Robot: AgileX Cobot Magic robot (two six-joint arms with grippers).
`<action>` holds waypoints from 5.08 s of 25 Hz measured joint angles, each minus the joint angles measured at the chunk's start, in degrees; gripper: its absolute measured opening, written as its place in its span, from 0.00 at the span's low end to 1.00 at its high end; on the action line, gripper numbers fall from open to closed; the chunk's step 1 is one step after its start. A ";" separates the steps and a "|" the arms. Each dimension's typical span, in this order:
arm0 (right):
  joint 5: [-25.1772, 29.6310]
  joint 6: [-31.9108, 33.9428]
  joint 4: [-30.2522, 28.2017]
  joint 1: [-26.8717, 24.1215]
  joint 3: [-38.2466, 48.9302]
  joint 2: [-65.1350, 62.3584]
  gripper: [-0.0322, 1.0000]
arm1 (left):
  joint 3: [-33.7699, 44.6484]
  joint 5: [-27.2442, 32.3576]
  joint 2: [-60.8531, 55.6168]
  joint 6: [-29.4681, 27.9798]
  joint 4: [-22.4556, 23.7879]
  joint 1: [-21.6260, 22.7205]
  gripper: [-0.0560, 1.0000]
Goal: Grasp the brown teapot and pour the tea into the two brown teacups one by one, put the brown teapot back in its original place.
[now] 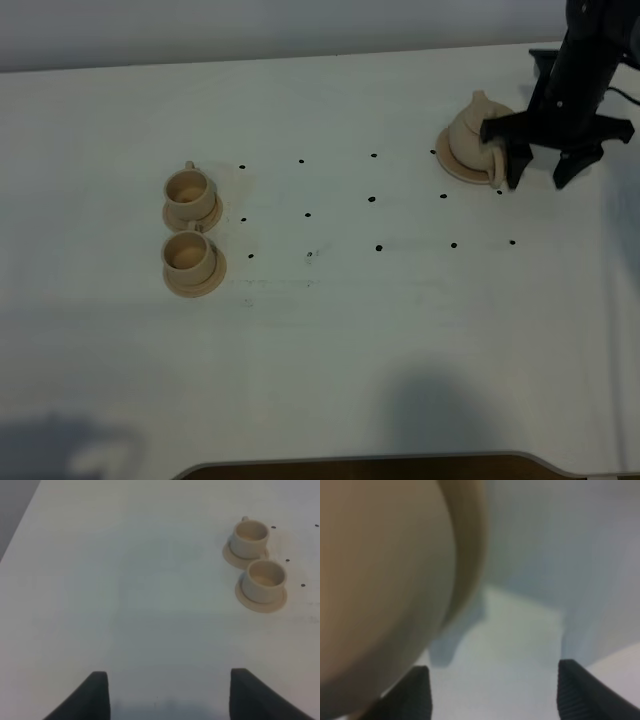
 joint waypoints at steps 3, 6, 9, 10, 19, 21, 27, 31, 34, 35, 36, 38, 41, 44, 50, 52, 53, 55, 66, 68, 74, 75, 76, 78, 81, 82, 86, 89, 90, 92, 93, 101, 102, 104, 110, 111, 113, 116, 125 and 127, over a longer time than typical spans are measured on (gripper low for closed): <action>-0.06 0.00 0.00 0.05 0.48 -0.47 0.57 | 0.00 0.00 0.00 0.00 0.00 0.00 0.58; -0.28 -0.06 -0.36 0.05 0.48 -2.07 0.57 | 0.00 0.00 0.00 0.00 0.00 0.00 0.58; -0.35 0.12 -2.19 0.05 0.48 -4.36 0.57 | 0.00 0.00 0.00 0.00 0.00 0.00 0.58; -0.35 0.21 -2.49 0.05 0.48 -5.21 0.57 | 0.00 0.00 0.00 0.00 0.00 0.00 0.58; -0.35 -2.08 0.64 3.90 0.48 -10.73 0.56 | 0.00 0.00 0.00 0.00 0.00 0.00 0.58; -0.35 -2.20 0.51 5.73 0.48 -10.71 0.56 | 0.00 0.00 0.00 0.00 0.00 0.00 0.58; -0.35 -2.79 -2.38 8.01 0.48 -9.22 0.55 | 0.00 0.00 0.00 0.00 0.00 0.00 0.58; -0.35 -2.11 -4.48 8.01 0.48 -7.54 0.55 | 0.00 0.00 0.00 0.00 0.00 0.00 0.58; -0.22 -1.57 -5.67 8.01 -0.69 -6.19 0.55 | 0.00 0.00 0.00 0.00 0.00 0.00 0.58; -0.28 -1.51 -5.83 8.01 -1.60 -5.52 0.55 | 0.00 0.00 0.00 0.00 0.00 0.00 0.58; -0.34 -1.49 -5.88 8.01 -2.55 -4.83 0.55 | 0.00 0.00 0.00 0.00 0.00 0.00 0.58; -0.39 -1.49 -5.84 8.01 -3.95 -3.75 0.55 | 0.00 0.00 0.00 0.00 0.00 0.00 0.58; -0.38 -1.24 -5.99 8.01 -4.63 -3.11 0.55 | 0.00 0.00 0.00 0.00 0.00 0.00 0.58; -0.40 -1.18 -6.11 7.90 -4.81 -3.11 0.55 | 0.00 0.00 0.00 0.00 0.00 0.00 0.58; -0.40 -1.18 -5.98 7.91 -4.69 -3.28 0.55 | 0.00 0.00 0.00 0.00 0.00 0.00 0.58; -0.46 -1.24 -5.71 7.91 -3.95 -3.87 0.55 | 0.00 0.00 0.00 0.00 0.00 0.00 0.58; -0.46 -1.35 -5.70 7.91 -3.47 -4.25 0.55 | 0.00 0.00 0.00 0.00 0.00 0.00 0.58; -0.50 -1.74 -5.66 7.91 -2.41 -4.84 0.55 | 0.00 0.00 0.00 0.00 0.00 0.00 0.58; -0.36 -2.79 -6.24 7.22 -1.25 -4.95 0.54 | 0.00 0.00 0.00 0.00 0.00 0.00 0.58; -0.36 -2.79 -6.13 6.98 -1.25 -4.95 0.54 | 0.00 0.00 0.00 0.00 0.00 0.00 0.58; -0.36 -2.79 -6.02 6.90 -1.25 -4.82 0.54 | 0.00 0.00 0.00 0.00 0.00 0.00 0.58; -0.36 -2.79 -6.02 6.90 -1.25 -4.58 0.54 | 0.00 0.00 0.00 0.00 0.00 0.00 0.58; -0.36 -2.79 -6.02 6.90 -1.25 -4.37 0.54 | 0.00 0.00 0.00 0.00 0.00 0.00 0.58; -0.55 -2.79 -6.02 6.90 -1.25 -4.04 0.54 | 0.00 0.00 0.00 0.00 0.00 0.00 0.58; -1.15 -2.79 -6.02 6.90 -1.12 -3.98 0.54 | 0.00 0.00 0.00 0.00 0.00 0.00 0.58; -1.42 -2.79 -6.02 6.90 -1.13 -3.98 0.54 | 0.00 0.00 0.00 0.00 0.00 0.00 0.58; -2.76 -2.79 -6.02 6.90 -1.02 -3.98 0.54 | 0.00 0.00 0.00 0.00 0.00 0.00 0.58; -3.26 -2.79 -5.97 6.90 -1.02 -3.98 0.54 | 0.00 0.00 0.00 0.00 0.00 0.00 0.58; -3.30 -2.79 -5.97 6.90 -1.02 -3.98 0.53 | 0.00 0.00 0.00 0.00 0.00 0.00 0.58; -3.30 -2.79 -5.92 6.90 -1.02 -3.98 0.52 | 0.00 0.00 0.00 0.00 0.00 0.00 0.58; -3.30 -2.79 -5.85 6.88 -1.02 -3.98 0.52 | 0.00 0.00 0.00 0.00 0.00 0.00 0.58; -3.30 -2.79 -4.71 6.43 -0.96 -3.98 0.50 | 0.00 0.00 0.00 0.00 0.00 0.00 0.58; -3.30 -2.79 -4.56 6.42 -0.96 -3.98 0.50 | 0.00 0.00 0.00 0.00 0.00 0.00 0.58; -3.30 -2.79 -4.51 6.37 -0.96 -3.96 0.50 | 0.00 0.00 0.00 0.00 0.00 0.00 0.58; -3.30 -2.79 -4.35 6.37 -0.96 -3.85 0.49 | 0.00 0.00 0.00 0.00 0.00 0.00 0.58; -3.30 -2.79 -4.22 6.37 -0.96 -3.72 0.48 | 0.00 0.00 0.00 0.00 0.00 0.00 0.58; -3.30 -2.79 -3.69 6.37 -0.96 -3.35 0.46 | 0.00 0.00 0.00 0.00 0.00 0.00 0.58; -3.30 -2.79 -3.24 6.37 -0.96 -2.94 0.44 | 0.00 0.00 0.00 0.00 0.00 0.00 0.58; -3.05 -2.79 -3.04 6.37 -0.96 -2.92 0.38 | 0.00 0.00 0.00 0.00 0.00 0.00 0.58; -3.05 -2.79 -3.04 6.37 -0.95 -2.92 0.37 | 0.00 0.00 0.00 0.00 0.00 0.00 0.58</action>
